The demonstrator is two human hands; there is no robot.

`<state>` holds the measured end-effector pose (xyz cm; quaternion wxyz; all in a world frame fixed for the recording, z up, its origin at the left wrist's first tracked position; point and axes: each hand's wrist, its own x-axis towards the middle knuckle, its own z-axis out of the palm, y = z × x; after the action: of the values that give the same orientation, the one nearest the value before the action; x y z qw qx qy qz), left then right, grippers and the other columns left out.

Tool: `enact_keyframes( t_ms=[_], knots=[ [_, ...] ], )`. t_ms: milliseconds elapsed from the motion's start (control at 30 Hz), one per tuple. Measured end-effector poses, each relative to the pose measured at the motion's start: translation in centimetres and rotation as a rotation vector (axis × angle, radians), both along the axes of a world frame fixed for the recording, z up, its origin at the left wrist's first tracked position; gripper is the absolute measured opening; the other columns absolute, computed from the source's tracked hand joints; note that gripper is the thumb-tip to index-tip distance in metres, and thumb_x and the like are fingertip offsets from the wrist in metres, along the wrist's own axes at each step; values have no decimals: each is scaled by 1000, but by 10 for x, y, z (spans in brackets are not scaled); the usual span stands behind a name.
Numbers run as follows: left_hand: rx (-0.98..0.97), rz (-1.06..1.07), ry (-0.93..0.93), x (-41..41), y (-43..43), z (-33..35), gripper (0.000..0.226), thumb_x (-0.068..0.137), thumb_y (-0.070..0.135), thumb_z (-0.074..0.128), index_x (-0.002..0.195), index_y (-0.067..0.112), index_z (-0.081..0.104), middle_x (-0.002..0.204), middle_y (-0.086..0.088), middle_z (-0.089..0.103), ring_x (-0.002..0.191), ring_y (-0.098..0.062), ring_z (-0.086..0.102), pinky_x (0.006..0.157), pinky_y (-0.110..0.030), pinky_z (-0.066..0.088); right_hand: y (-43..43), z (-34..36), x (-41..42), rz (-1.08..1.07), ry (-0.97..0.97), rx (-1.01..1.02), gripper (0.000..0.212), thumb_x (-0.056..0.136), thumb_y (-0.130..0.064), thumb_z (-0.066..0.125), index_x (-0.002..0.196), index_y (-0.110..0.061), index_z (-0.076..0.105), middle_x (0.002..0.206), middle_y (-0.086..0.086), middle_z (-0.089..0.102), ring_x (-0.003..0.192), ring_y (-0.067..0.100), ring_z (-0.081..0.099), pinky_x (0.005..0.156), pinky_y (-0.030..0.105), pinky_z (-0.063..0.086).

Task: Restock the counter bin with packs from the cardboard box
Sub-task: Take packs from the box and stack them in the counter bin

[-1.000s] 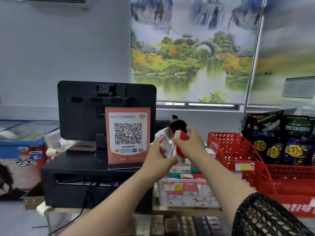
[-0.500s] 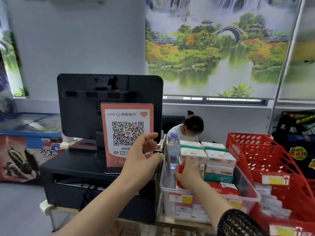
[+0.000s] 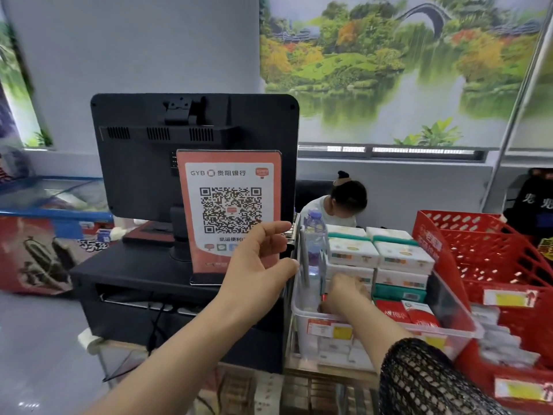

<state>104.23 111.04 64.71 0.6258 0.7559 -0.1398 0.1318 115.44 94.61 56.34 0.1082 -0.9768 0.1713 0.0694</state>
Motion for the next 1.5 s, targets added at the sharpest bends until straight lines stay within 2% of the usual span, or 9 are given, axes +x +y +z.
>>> enact_keyframes(
  t_ms=[200, 367, 533, 633, 767, 1033, 1167, 1367, 1500],
  knots=[
    [-6, -13, 18, 7, -1, -3, 45, 81, 2, 65, 111, 34, 59, 104, 5, 62, 106, -6, 58, 100, -32, 47, -3, 2, 2, 36, 24, 67, 32, 84, -24, 65, 113, -16, 55, 95, 3, 51, 88, 22, 54, 70, 31, 47],
    [-19, 7, 32, 12, -1, -7, 39, 83, 1, 62, 110, 30, 60, 101, 4, 61, 101, -8, 58, 97, -31, 49, -5, 9, -6, -2, -80, 162, 23, 89, -30, 57, 105, -13, 58, 96, 5, 59, 88, 23, 59, 70, 31, 51],
    [-59, 21, 48, 16, -7, -8, 32, 89, 8, 58, 115, 26, 59, 103, 3, 60, 100, -10, 59, 93, -35, 52, 4, 28, -23, -24, -387, 592, 26, 93, -36, 52, 98, -14, 65, 89, 5, 65, 82, 20, 60, 69, 29, 48],
    [-93, 14, 74, 15, -10, -7, 29, 92, 12, 56, 119, 24, 57, 102, 8, 59, 97, -5, 58, 92, -31, 52, 19, 43, -46, -39, -551, 887, 21, 93, -37, 51, 102, -20, 60, 98, 3, 64, 94, 21, 60, 86, 40, 52],
    [-164, -32, 144, 11, -16, -12, 31, 95, 11, 52, 124, 17, 55, 102, 6, 59, 92, -2, 57, 89, -29, 52, 31, 52, -83, -46, -611, 1050, 19, 95, -37, 48, 103, -23, 57, 109, 3, 63, 104, 22, 58, 95, 44, 49],
    [-132, -24, 208, -23, -19, -42, 38, 95, 17, 52, 133, 18, 52, 115, 6, 59, 108, -10, 56, 101, -41, 47, 32, 38, -143, -130, -647, 1097, 23, 94, -40, 40, 95, -26, 58, 98, -1, 60, 97, 20, 57, 94, 47, 48],
    [-103, 15, 208, -48, -15, -47, 38, 95, 18, 53, 133, 20, 51, 103, 15, 55, 106, -10, 55, 102, -40, 46, 26, 34, -163, -159, -656, 1115, 26, 96, -35, 39, 77, -24, 53, 88, 0, 55, 87, 19, 53, 85, 40, 47],
    [27, 38, 85, -104, -22, -67, 37, 94, 22, 56, 131, 25, 52, 121, 9, 57, 111, -6, 54, 99, -33, 47, 22, 18, -195, -125, -648, 1091, 24, 95, -38, 40, 85, -26, 58, 87, 2, 56, 96, 27, 57, 93, 53, 48],
    [11, 72, 127, -127, -23, -82, 35, 95, 22, 54, 130, 26, 52, 110, 15, 56, 109, -6, 53, 101, -37, 46, 25, -3, -217, -86, -630, 1138, 23, 95, -36, 41, 100, -22, 59, 99, 4, 60, 100, 24, 56, 96, 49, 46]
  ],
)
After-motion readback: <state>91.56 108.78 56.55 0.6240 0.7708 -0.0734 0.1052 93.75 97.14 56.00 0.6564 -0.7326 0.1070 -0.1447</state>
